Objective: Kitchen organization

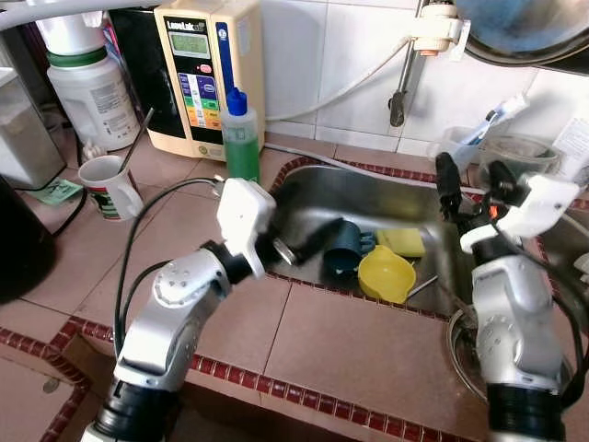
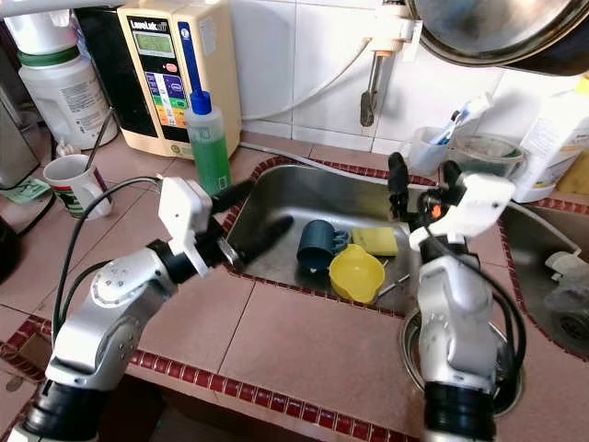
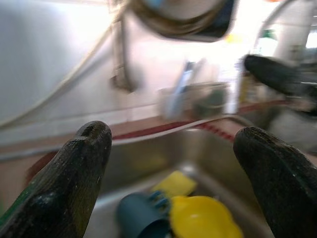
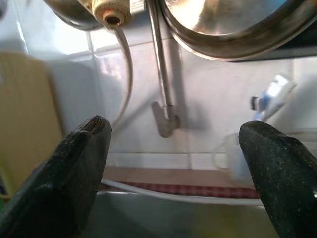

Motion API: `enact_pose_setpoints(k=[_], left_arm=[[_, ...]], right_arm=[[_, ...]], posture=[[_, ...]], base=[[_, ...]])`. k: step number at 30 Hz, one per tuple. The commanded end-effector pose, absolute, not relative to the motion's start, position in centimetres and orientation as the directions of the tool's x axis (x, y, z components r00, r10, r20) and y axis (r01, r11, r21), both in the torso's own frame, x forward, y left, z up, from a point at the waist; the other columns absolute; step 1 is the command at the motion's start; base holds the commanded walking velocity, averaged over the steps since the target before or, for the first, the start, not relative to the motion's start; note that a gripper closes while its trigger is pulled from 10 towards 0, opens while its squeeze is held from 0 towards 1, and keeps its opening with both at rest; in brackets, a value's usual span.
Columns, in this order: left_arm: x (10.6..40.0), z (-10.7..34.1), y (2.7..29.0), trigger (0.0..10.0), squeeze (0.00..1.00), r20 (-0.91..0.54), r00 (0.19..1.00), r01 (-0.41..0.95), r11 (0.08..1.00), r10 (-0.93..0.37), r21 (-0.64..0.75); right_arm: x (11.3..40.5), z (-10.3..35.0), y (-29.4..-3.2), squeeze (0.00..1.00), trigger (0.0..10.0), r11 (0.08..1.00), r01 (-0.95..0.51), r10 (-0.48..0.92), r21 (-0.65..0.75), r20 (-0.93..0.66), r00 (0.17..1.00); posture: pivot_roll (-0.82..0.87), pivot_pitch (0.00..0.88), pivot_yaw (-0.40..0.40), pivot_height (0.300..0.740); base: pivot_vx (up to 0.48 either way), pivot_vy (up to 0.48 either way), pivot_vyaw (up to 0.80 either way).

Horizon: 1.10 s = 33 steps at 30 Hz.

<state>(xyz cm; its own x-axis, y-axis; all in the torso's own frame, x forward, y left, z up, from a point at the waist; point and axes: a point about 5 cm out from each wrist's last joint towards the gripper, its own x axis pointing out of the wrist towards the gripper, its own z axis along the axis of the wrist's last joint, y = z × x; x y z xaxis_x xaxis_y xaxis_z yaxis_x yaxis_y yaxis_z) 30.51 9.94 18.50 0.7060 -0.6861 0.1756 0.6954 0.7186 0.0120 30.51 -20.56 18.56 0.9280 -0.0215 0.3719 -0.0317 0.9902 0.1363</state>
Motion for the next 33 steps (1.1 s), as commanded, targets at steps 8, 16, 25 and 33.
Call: enact_pose_setpoints(k=[8, 16, 25, 33], left_arm=[[33.1, 19.4, 12.7, 10.0, 0.00, 0.240, 0.817, 0.545, 0.838, -0.524, -0.027], [33.8, 19.7, 13.8, 10.0, 0.00, 0.273, 0.843, 0.493, 0.869, -0.464, -0.047], [33.6, 19.7, 14.4, 10.0, 0.00, 0.291, 0.849, 0.479, 0.875, -0.441, -0.072], [33.6, 19.6, 14.3, 10.0, 0.00, 0.300, 0.848, 0.481, 0.872, -0.437, -0.089]], right_arm=[[29.6, 19.5, -19.5, 0.00, 10.0, 0.999, 0.035, -0.046, 0.032, 0.456, 0.889], [29.7, 20.0, -19.0, 0.00, 10.0, 0.998, 0.053, -0.033, -0.027, 0.478, 0.878], [29.9, 19.9, -19.1, 0.00, 10.0, 0.997, 0.061, -0.032, -0.045, 0.477, 0.878], [30.2, 19.9, -19.1, 0.00, 10.0, 0.997, 0.052, -0.021, -0.053, 0.479, 0.878]], posture=[[-0.01, 0.000, 0.016, 0.740], [-0.01, 0.000, 0.005, 0.740], [0.00, 0.000, 0.003, 0.740], [0.01, 0.000, -0.009, 0.740]], base=[[0.000, 0.000, 0.00], [0.000, -0.032, 0.00], [0.000, -0.332, 0.00], [0.000, -0.475, 0.00]])
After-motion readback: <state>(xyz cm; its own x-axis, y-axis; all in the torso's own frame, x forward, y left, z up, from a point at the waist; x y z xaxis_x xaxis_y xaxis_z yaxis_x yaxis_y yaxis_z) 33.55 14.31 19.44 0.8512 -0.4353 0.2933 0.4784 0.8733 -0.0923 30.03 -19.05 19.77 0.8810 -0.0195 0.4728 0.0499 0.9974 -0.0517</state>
